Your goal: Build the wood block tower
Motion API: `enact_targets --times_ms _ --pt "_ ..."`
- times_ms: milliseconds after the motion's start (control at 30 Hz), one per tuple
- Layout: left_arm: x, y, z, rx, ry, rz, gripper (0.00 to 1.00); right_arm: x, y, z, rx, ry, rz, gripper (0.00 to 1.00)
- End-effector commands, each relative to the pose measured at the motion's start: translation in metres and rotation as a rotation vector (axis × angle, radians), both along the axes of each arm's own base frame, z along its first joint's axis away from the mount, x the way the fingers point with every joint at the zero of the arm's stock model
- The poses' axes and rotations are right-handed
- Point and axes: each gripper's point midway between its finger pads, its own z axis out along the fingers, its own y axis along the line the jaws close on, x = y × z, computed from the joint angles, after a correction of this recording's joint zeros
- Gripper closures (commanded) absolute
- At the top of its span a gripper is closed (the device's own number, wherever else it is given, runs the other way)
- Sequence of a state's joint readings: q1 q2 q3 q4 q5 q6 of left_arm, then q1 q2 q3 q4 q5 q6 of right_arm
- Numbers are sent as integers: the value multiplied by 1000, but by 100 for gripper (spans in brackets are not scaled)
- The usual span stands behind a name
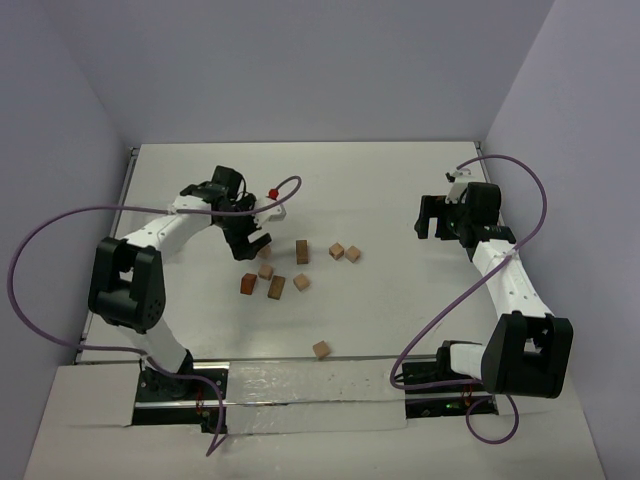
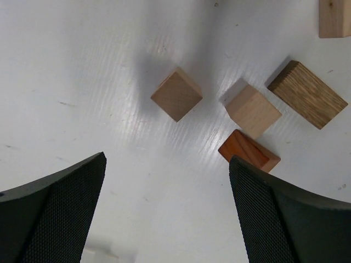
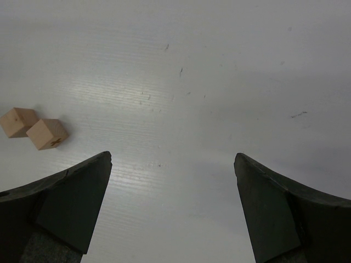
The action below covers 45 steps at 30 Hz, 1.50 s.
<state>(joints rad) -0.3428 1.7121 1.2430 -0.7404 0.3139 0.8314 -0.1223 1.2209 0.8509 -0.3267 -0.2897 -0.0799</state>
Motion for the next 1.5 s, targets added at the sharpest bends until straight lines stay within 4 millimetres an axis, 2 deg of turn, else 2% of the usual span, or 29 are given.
enact_targets --times_ms 0,67,133,267,367,500,833,1233,1367,1467 --pt "-4 -9 40 -86 -97 -68 1 9 -1 25 -5 -63 5 0" --pt "-9 -11 36 -87 -93 -56 1 9 -1 26 -5 -64 5 0" --pt "-6 -15 34 -104 -95 -26 1 9 -1 26 -5 -64 6 0" --pt "2 -25 26 -143 -85 102 12 9 -1 25 -3 -62 6 0" --pt "2 -41 16 -147 -58 143 19 9 -2 24 -5 -61 3 0" --pt "0 -52 1 -128 -27 183 21 8 -2 24 -8 -60 1 0" --pt "21 -46 -29 -41 -8 325 32 9 -3 22 -10 -56 -2 0" --pt "28 -41 -34 -17 -28 362 39 9 -4 23 -13 -59 -6 0" --pt "29 -42 -28 -24 -38 360 53 9 -4 23 -13 -60 -5 0" --pt "33 -45 -18 -42 -50 359 67 9 -4 24 -12 -63 -7 0"
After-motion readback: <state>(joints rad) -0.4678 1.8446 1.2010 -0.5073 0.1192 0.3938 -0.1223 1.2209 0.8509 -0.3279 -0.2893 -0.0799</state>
